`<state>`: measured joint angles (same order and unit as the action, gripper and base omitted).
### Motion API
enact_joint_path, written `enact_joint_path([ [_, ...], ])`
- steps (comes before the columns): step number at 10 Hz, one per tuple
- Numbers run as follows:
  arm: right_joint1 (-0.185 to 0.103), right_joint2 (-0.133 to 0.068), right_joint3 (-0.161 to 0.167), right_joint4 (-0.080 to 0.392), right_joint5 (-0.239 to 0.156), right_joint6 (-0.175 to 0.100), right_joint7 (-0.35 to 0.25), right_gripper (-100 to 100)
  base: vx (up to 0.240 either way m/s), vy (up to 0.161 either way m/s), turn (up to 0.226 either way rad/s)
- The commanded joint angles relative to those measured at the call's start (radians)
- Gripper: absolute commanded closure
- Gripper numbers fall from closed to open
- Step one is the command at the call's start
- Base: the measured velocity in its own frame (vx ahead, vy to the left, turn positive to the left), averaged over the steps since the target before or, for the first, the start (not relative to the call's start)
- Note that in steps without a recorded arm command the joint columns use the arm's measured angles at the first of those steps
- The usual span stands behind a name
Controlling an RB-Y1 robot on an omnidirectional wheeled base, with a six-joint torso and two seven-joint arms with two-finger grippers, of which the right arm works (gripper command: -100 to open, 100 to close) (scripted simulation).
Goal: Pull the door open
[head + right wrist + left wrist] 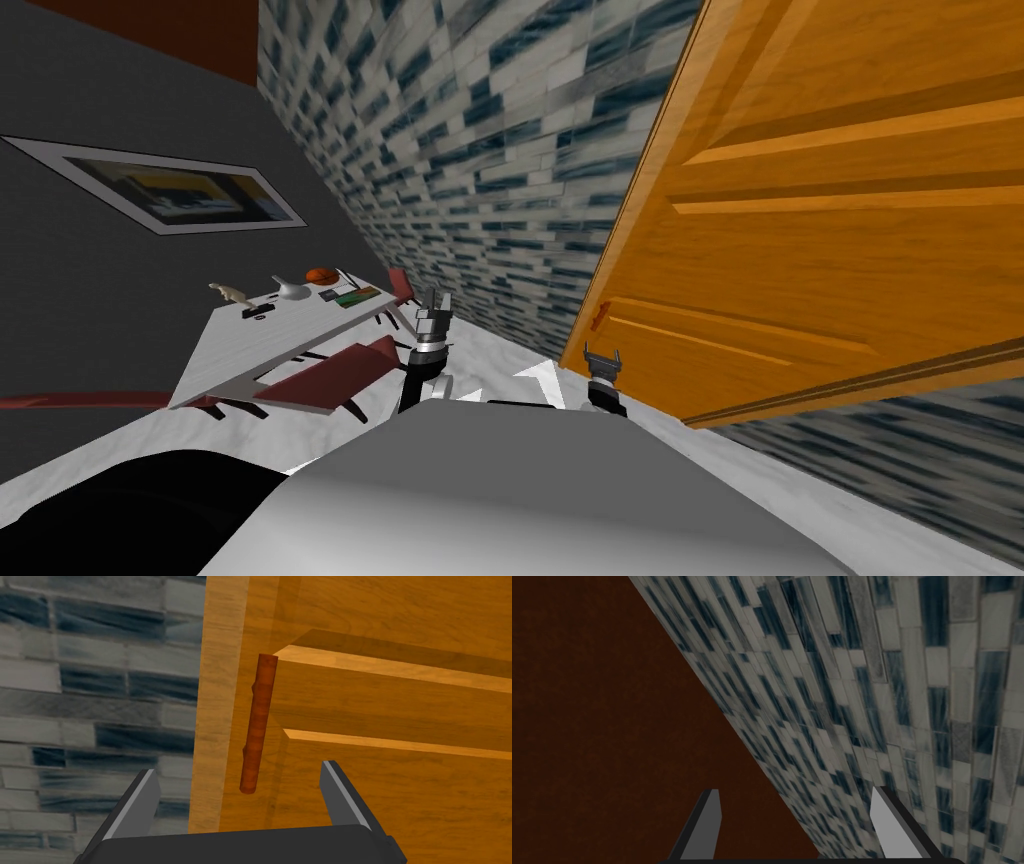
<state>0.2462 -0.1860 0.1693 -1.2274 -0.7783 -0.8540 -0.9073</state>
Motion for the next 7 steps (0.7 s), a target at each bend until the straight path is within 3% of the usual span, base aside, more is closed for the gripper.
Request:
enact_joint_path([
  [1, -0.004, -0.005, 0.006, 0.029, -0.029, -0.009, -0.028, -100, 0.068, -0.105, 0.164],
  [7, -0.04, -0.02, 0.03, 0.173, -0.151, -0.047, -0.137, -100, 0.075, -0.132, 0.171],
])
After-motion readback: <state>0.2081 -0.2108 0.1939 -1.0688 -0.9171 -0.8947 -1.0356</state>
